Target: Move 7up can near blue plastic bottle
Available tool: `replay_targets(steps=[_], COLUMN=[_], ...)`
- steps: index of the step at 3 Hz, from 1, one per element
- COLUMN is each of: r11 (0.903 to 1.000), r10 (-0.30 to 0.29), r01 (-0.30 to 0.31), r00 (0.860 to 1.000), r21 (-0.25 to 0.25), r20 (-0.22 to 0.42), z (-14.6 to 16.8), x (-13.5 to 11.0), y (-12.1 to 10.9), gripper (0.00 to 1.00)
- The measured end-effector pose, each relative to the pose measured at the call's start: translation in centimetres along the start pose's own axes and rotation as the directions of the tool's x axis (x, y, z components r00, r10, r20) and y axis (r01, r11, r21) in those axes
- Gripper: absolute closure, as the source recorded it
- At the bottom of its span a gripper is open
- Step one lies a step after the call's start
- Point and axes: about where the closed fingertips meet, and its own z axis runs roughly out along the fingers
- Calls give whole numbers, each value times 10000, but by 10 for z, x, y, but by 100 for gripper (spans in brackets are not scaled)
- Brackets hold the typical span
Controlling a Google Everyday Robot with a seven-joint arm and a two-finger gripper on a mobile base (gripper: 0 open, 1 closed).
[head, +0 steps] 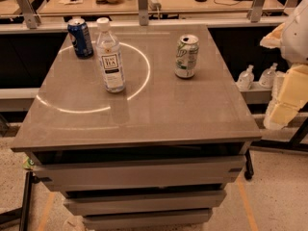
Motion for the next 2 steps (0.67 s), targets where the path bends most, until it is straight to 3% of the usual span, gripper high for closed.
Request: replay_targets(steps=[1, 2], r11=[10000, 9997], r10=[0, 208], r01=[0, -217], r00=[10000, 9972], r21=[0, 127], r20=[0, 717], z=[0, -2], x=[0, -1], y=[0, -7], gripper=[0, 0])
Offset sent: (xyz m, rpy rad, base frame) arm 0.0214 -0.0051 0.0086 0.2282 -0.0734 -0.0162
